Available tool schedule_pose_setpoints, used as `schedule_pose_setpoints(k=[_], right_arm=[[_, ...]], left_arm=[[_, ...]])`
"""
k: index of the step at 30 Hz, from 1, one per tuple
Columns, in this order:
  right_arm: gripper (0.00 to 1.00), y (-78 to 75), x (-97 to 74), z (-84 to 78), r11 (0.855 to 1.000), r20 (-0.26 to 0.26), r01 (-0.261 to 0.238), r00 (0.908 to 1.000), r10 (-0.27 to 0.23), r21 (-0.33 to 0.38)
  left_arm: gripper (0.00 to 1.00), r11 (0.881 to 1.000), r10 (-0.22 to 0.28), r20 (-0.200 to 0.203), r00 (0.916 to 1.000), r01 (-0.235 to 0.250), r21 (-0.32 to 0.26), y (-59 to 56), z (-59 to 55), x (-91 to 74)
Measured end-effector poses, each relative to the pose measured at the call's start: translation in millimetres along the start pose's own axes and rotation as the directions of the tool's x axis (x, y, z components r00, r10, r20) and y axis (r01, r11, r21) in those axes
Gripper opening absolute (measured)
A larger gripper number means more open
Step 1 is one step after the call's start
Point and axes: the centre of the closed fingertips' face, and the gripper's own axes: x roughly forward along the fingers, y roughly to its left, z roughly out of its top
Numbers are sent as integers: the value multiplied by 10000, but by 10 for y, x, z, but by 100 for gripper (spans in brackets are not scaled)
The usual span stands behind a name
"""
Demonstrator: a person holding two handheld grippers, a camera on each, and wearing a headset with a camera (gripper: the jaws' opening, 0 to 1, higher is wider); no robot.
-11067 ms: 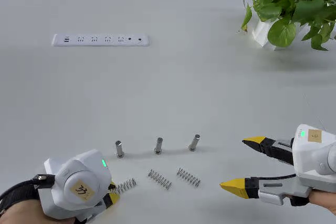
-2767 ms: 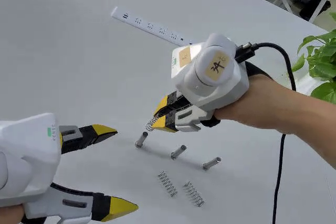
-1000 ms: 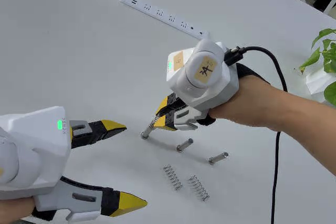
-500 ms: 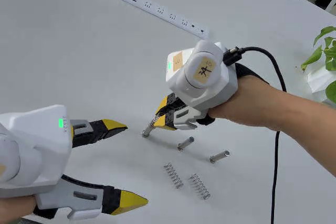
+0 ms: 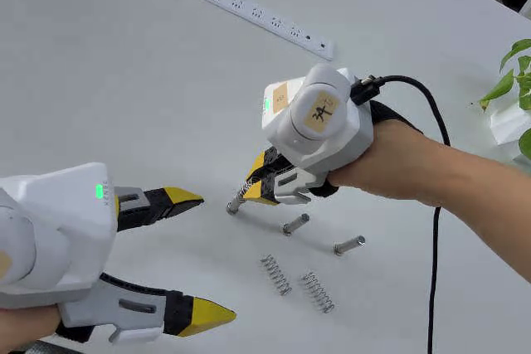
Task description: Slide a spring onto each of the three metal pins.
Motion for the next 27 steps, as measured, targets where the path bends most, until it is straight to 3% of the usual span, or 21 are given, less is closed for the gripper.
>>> schedule_pose_setpoints(k=[27], right_arm=[[7, 11, 157, -25, 9999, 42, -40, 10000, 41, -131]], left_arm=[[72, 9999, -4, 3, 10000, 4, -146, 9, -13, 13]])
